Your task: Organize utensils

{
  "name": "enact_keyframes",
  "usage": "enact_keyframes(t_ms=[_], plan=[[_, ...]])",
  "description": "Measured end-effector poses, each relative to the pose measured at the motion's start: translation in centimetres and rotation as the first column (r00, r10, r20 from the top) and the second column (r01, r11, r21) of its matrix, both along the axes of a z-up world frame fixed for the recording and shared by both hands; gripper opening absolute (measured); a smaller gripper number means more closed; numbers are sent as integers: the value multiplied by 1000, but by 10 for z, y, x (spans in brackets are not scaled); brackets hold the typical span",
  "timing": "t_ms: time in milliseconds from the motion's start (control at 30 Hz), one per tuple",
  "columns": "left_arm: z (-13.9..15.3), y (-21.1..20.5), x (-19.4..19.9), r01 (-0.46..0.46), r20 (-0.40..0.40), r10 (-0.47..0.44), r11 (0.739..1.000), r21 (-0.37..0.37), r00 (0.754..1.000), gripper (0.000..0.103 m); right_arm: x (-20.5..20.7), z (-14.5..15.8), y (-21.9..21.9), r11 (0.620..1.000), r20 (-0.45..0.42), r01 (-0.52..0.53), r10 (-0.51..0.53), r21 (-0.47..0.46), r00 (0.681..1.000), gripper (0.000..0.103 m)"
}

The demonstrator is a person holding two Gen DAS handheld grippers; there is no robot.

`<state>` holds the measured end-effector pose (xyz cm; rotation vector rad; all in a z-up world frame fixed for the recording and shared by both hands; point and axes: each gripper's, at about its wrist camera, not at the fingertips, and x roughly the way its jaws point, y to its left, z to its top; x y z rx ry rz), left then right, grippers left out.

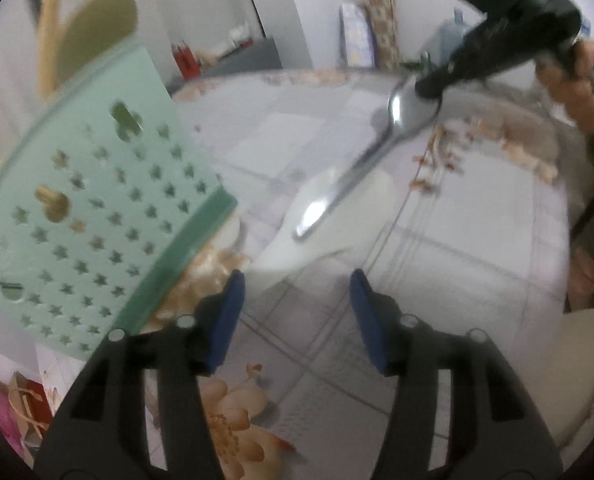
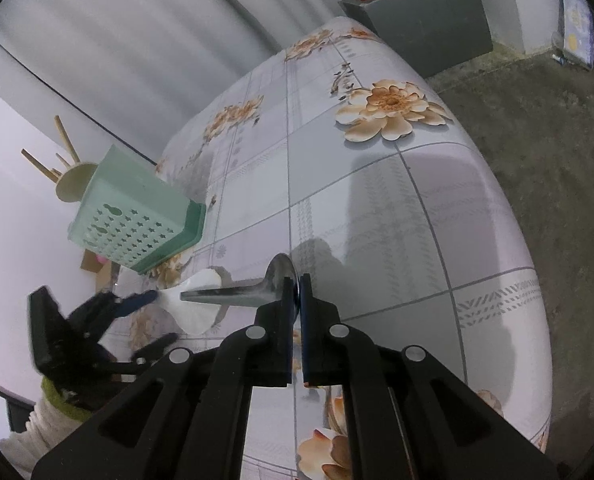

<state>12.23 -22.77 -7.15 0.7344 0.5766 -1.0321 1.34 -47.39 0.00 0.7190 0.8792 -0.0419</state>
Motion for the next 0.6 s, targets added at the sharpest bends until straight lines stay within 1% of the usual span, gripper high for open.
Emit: enact_keyframes(t_ms=[33,67,100,167,267,367,433,500,600], plan=[[0,-1,2,3,-21,-3,1000,5,1000,42,1,1,0,1000,-2,0,0,0,1000,3],[2,-1,3,3,-49,-3,1000,5,999,31,2,2,1,1000,0,-5,5,-4,1000,4],[2,-1,3,-3,-43,4,1000,6,999,27,2,4,2,1000,-1,-6,6,-8,1000,3],[2,2,-2,-5,-32,5,1000,5,999,12,4,6,5,1000,1,-14,14,-13,1000,3],[4,13,-9,-19,-38,20,1000,13,999,4,10,9,14,999,4,-42,42,-7,999,3],[1,28,-27,-34,-7,34,999,37,999,2,17,10,30,996,-1,-84,84,-6,996,3],[0,48,-42,-59,14,58,997,40,998,1,23,12,49,992,-7,-123,123,-9,992,3],[-1,72,-49,-111,-1,111,994,17,994,1,29,14,66,988,-6,-156,156,-12,988,3],[-1,113,-58,-199,-40,198,980,-28,979,1,37,16,82,983,-4,-183,183,-15,983,3]])
